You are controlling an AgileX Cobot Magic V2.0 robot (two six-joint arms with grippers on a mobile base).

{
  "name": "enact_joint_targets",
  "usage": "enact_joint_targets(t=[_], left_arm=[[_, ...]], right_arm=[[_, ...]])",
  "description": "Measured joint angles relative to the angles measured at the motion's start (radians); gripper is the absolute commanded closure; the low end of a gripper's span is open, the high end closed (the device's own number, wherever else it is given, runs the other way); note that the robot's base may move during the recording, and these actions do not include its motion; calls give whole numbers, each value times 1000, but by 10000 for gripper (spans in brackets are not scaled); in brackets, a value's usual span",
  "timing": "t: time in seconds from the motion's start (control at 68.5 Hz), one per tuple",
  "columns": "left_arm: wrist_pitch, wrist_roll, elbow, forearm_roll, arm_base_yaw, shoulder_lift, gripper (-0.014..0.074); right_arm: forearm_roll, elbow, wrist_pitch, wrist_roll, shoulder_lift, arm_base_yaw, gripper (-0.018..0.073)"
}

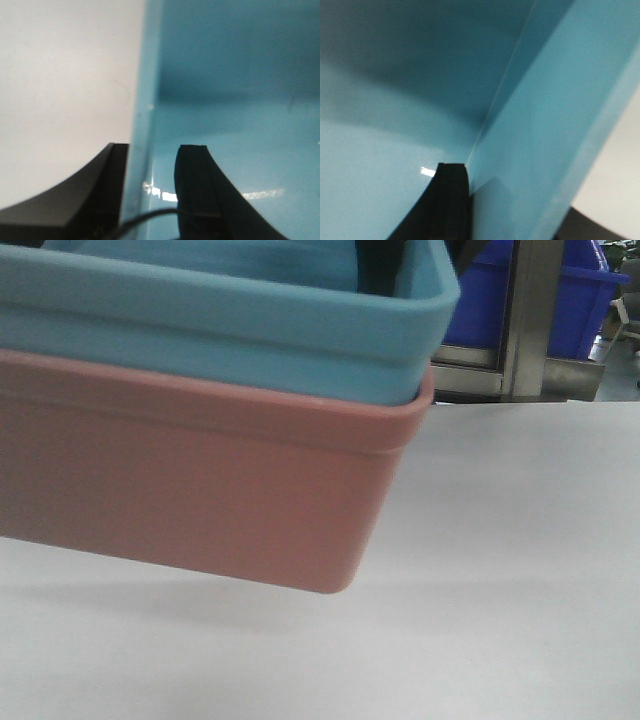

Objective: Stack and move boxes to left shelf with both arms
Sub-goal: 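Grip the blue bin rim with both grippers and lift the stack, then hold the stacked bins with both grippers while the base turns away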

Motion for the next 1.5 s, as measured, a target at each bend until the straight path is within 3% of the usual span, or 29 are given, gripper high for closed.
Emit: enact_joint_targets(t=[0.131, 0.321, 1.503], left_arm=[[32, -59, 0, 56, -48, 0, 607], [51, -96, 0, 87, -61, 15, 607], [29, -101, 2, 95, -61, 63, 608]], right_arm=[[-37, 4, 30, 32, 0, 29, 503], [-59, 6, 30, 54, 0, 38, 503], [-81, 10, 79, 71, 6, 47, 503]])
